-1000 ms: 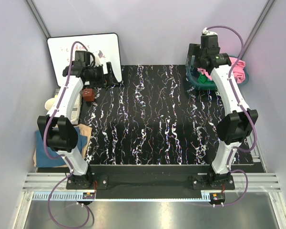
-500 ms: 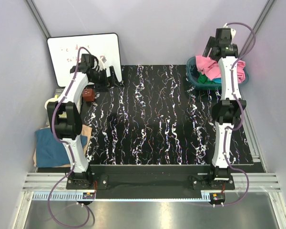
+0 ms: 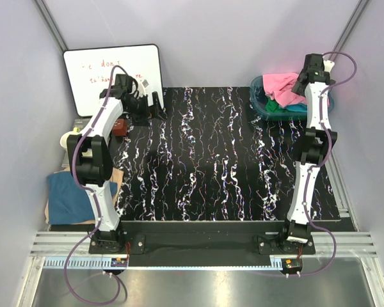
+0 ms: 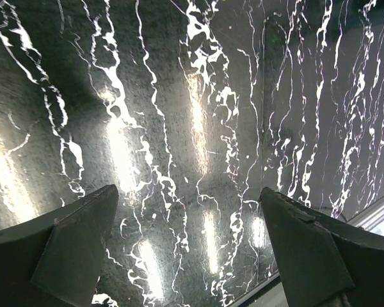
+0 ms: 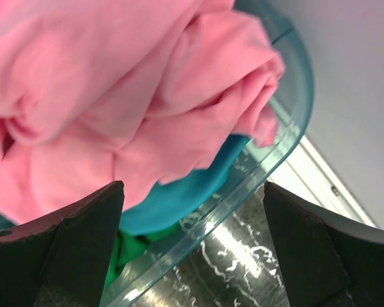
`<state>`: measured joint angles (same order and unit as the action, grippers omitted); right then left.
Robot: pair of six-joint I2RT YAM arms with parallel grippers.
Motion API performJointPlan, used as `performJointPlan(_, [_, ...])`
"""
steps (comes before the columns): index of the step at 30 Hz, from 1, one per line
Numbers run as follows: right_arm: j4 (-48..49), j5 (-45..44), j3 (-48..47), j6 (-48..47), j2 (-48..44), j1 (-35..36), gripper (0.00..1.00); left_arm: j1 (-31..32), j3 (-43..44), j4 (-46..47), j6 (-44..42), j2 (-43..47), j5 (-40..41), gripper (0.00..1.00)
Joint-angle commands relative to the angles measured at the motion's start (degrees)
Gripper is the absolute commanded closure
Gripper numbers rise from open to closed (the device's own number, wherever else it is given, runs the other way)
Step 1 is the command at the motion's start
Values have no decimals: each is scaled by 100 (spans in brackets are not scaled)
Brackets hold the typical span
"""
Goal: Fold and stack the t-shirts
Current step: Grab the tshirt from the pile
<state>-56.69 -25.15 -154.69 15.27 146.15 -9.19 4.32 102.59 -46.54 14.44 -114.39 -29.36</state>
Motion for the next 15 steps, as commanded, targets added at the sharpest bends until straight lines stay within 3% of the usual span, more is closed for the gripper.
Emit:
performJointPlan(1, [701,-395,-131,-217,89,-56,2,69,-72,67,-72,171,18,1])
performJointPlan(11, [1291,88,-544,-94,985,-250,7,385,-37,-329,-195,136,256,1])
performJointPlan(13, [1370,360,-702,-85,1144,-267,42,447,33,-460,-239,145,361,1])
performJointPlan(15, [1388,615,-755,-33,1127,-259,100,509,42,-548,-222,162,466,1])
